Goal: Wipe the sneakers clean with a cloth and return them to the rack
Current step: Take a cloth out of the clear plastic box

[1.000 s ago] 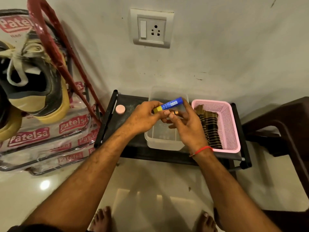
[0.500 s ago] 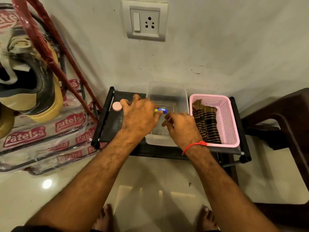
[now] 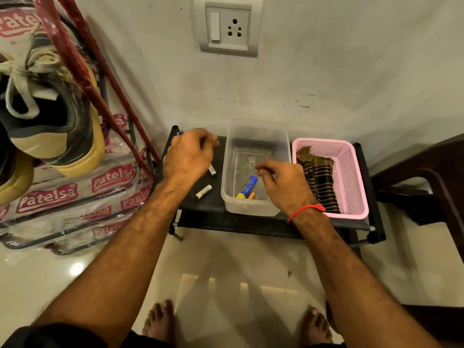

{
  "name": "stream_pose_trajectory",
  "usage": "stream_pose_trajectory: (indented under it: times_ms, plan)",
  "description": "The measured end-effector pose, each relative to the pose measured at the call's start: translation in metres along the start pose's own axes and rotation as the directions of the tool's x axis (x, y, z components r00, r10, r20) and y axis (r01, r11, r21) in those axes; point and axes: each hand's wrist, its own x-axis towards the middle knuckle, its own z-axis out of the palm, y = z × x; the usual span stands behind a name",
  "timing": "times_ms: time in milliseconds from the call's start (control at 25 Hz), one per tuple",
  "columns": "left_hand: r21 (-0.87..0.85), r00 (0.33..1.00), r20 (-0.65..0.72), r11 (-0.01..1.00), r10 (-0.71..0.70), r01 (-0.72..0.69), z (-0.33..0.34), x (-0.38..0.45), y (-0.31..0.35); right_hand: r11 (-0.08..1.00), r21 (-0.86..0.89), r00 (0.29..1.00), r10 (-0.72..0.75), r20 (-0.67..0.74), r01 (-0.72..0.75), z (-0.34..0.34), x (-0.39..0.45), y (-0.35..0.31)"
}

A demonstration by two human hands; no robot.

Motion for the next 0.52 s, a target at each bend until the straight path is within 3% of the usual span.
stream_pose_trajectory:
  times_ms: [80, 160, 280, 360, 440, 520]
  plan:
    - [0.098, 0.983, 0.105, 0.986, -0.149, 0.138, 0.0, 0.008, -0.04, 0.994, 0.103, 0.988, -0.03, -0.148, 0.046, -0.004, 0.0, -0.008]
    - [0.28, 0.911, 0.295, 0.938, -0.288, 0.206, 0.013, -0.001, -0.069, 0.974, 0.223, 0.98, -0.002, -0.199, 0.048, -0.003, 0.0, -0.02]
    - [0.502, 0.932, 0.309, 0.865, -0.189, 0.01, 0.035, -0.02, -0.082, 0.927, 0.373, 0.981, 0.037, -0.191, 0.038, 0.005, 0.001, -0.037]
    - [0.542, 0.952, 0.269, 0.84, -0.149, -0.022, 0.042, -0.022, -0.08, 0.918, 0.393, 0.986, 0.023, -0.164, 0.044, 0.011, 0.0, -0.042]
    - [0.427, 0.952, 0.239, 0.901, -0.192, 0.075, 0.036, -0.017, -0.075, 0.924, 0.379, 0.989, 0.013, -0.144, 0.043, 0.016, -0.002, -0.042]
    - [0.05, 0.964, 0.203, 0.985, -0.17, 0.163, 0.018, -0.01, -0.059, 0.904, 0.427, 0.992, 0.05, -0.117, 0.004, 0.017, 0.0, -0.039]
